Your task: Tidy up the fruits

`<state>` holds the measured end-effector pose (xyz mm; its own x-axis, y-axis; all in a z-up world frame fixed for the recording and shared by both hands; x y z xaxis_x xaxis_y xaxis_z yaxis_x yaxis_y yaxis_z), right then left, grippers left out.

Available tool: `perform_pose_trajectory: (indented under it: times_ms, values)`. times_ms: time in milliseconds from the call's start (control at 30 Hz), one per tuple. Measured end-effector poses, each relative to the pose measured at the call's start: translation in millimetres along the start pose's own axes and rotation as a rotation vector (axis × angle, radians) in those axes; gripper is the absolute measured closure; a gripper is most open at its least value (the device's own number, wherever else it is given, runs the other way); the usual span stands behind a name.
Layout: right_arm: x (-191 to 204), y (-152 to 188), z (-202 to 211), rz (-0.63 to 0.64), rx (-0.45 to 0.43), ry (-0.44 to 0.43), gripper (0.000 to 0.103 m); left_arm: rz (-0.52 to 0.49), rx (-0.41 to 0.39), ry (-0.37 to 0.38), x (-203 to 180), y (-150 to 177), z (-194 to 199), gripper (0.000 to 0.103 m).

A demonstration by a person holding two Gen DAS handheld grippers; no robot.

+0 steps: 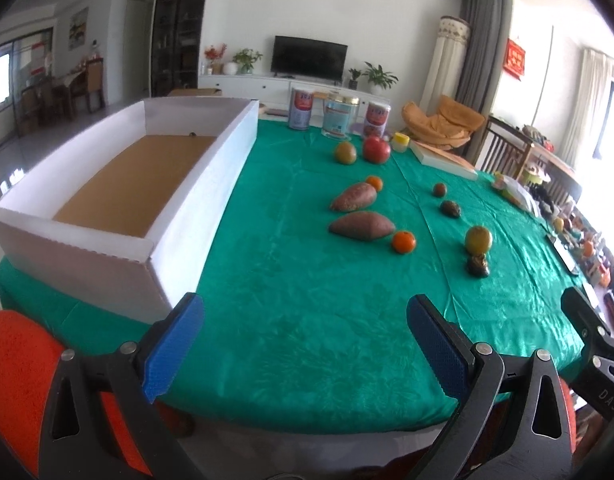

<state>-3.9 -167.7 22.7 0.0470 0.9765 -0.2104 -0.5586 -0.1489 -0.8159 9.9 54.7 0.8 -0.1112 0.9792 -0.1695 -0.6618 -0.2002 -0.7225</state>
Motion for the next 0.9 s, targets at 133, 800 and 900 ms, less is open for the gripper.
perform_pose_trajectory:
  times_ms: [133,800,900]
  values:
    - [-10,2,24,-0.02,-0.039,0.041,0.0,0.11,-0.007,0.0,24,-8,7,0.001]
    - [-91,15,-17,-0.283,-0.016,0.1,0.0,0.101,-0.041,-0.221,23,-14,-28,0.001]
    - [-93,17,-24,-0.29,0.001,0.107,0.0,0.115,-0.055,-0.227,27,-16,-29,0.001]
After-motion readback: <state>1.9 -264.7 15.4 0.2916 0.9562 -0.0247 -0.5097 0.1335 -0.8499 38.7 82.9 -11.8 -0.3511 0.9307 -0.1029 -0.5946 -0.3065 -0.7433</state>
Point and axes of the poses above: each gripper's, at about its wrist camera, not at the fingertips, and z roughly against the way its jaws point, x to its left, y to its underside, the point moved 1 cm from there along -z, roughly the way its jaws point, and after that the axes turned 4 degrees about x, right-handed, at the moved point
